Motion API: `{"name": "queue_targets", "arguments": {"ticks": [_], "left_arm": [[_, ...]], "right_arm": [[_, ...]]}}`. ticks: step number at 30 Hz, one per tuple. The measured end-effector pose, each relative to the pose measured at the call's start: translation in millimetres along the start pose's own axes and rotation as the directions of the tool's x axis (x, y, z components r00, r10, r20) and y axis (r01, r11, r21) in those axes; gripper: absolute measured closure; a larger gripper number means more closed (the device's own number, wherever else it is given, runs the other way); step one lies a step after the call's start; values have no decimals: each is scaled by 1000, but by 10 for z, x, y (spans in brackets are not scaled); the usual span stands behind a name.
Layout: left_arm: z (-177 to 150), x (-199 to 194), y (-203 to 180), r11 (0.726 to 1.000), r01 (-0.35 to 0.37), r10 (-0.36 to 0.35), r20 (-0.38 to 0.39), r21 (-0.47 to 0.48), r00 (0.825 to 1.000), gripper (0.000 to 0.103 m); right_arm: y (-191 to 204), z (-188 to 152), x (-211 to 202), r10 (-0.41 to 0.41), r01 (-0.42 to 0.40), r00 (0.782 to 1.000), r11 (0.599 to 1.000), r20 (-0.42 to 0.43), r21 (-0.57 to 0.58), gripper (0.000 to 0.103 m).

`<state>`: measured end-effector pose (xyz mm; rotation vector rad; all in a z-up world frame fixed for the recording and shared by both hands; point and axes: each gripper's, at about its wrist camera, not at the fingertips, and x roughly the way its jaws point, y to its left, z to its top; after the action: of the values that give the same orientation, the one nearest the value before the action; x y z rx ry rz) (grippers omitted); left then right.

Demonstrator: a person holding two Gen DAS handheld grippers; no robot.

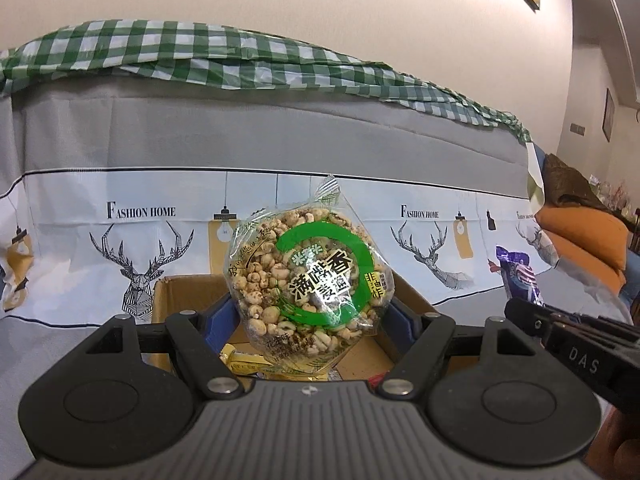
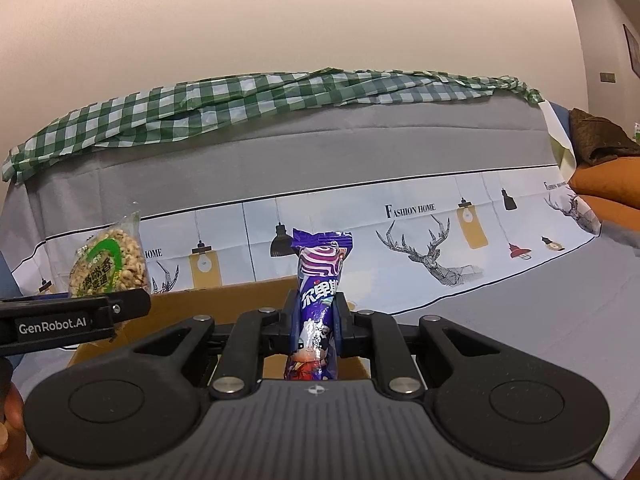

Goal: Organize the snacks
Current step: 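Open both grippers to drop the chocolate bar and grain bag into the box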

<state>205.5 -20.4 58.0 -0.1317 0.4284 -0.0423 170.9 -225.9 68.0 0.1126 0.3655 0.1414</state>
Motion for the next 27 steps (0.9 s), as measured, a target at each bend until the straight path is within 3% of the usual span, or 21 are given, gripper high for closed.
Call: {"name": "queue_targets", "arguments": {"ticks": [14,15,16,17,23,25,27], "left_arm": [[22,-17,27,999,28,-28,10,-23,1000,19],[26,-20,30,999,29,-29,14,-26,999,15],[31,-30,35,999,31,-30,22,-29,999,12],[35,-40,42,999,38,-37,28,-33,999,12],[38,-101,34,999,37,-37,50,-9,998,11],[18,-150,21,1000,10,-11,72,10,997,11],[-13,-222,19,1000,-20,17,96,23,995,11]], "right_arm": [[-9,3,-14,-7,8,1000,1000,18,-17,84],[-10,4,-16,-19,19,1000,1000,20,-19,72],[-12,6,-21,-30,30,999,999,23,-15,53],[-19,10,-24,-34,34,999,999,24,-8,47],[-31,16,-24,-31,31,999,999,9,7,19],[-28,18,-23,-31,31,1000,999,3,11,6],[-25,17,-38,-35,35,999,999,-1,14,1]]}}
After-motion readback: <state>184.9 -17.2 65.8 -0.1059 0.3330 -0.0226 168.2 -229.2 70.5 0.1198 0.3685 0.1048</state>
